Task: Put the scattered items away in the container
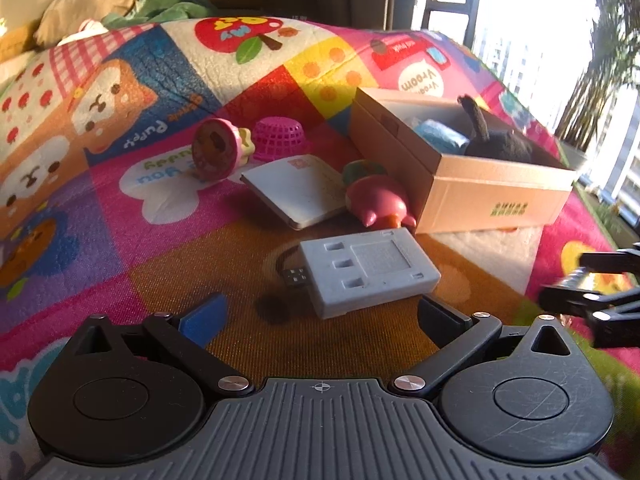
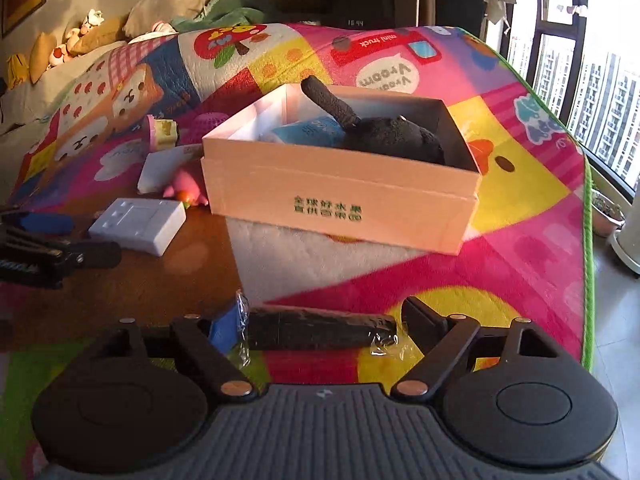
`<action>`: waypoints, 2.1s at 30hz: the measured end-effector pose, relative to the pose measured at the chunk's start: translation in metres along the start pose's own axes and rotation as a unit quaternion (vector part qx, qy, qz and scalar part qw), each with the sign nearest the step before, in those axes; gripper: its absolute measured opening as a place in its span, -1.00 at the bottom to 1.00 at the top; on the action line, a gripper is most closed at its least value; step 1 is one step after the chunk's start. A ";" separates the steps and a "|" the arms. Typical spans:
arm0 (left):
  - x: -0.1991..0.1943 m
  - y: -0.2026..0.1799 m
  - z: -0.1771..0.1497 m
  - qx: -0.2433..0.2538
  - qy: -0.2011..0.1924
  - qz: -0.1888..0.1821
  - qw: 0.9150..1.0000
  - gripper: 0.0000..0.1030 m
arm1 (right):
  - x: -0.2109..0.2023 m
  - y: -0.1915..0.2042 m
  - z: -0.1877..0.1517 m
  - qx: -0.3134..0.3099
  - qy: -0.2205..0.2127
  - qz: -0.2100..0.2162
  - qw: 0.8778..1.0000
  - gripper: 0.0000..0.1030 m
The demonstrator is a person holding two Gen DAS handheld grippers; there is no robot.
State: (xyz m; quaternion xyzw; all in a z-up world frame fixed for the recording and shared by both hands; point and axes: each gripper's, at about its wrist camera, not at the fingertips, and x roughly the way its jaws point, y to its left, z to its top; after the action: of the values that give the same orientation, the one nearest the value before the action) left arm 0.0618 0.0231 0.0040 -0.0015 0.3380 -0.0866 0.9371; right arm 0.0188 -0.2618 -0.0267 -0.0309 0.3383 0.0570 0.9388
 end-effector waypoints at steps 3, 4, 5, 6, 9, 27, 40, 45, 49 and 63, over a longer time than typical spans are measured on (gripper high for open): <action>0.000 -0.002 0.000 0.005 0.002 0.004 1.000 1.00 | -0.011 -0.002 -0.012 0.004 -0.014 -0.009 1.000 0.63; 0.000 -0.003 0.001 0.005 0.001 0.002 1.000 1.00 | -0.012 -0.003 -0.014 0.007 -0.017 -0.011 1.000 0.63; 0.000 -0.004 0.002 0.004 0.000 -0.002 1.000 1.00 | -0.012 -0.004 -0.014 0.011 -0.019 -0.011 1.000 0.64; 0.000 -0.006 0.003 0.003 0.001 -0.009 1.000 1.00 | -0.011 -0.005 -0.014 0.015 -0.019 -0.012 1.000 0.65; 0.005 -0.013 0.005 0.002 0.013 -0.022 1.000 1.00 | -0.010 -0.005 -0.014 0.020 -0.019 -0.012 1.000 0.71; 0.021 -0.026 0.025 0.076 -0.003 -0.084 0.994 1.00 | -0.013 -0.009 -0.015 0.035 -0.032 -0.007 0.999 1.00; 0.048 -0.059 0.032 0.115 0.029 -0.058 0.991 1.00 | -0.009 -0.007 -0.015 0.030 -0.015 -0.003 0.999 1.00; 0.046 -0.059 0.030 0.121 0.017 -0.042 0.992 0.99 | -0.010 -0.005 -0.015 0.023 -0.014 -0.010 1.000 1.00; 0.035 -0.055 0.024 0.122 0.015 -0.048 0.991 0.86 | -0.010 -0.002 -0.015 0.016 -0.013 -0.018 1.000 1.00; -0.038 -0.049 -0.017 0.138 0.002 -0.080 0.987 0.85 | -0.030 0.005 -0.016 0.014 0.003 -0.011 1.000 0.67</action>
State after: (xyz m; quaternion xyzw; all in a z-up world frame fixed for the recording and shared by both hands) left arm 0.0146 -0.0178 0.0180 0.1008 0.3238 -0.2068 0.9177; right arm -0.0147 -0.2612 -0.0196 -0.0213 0.3412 0.0423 0.9388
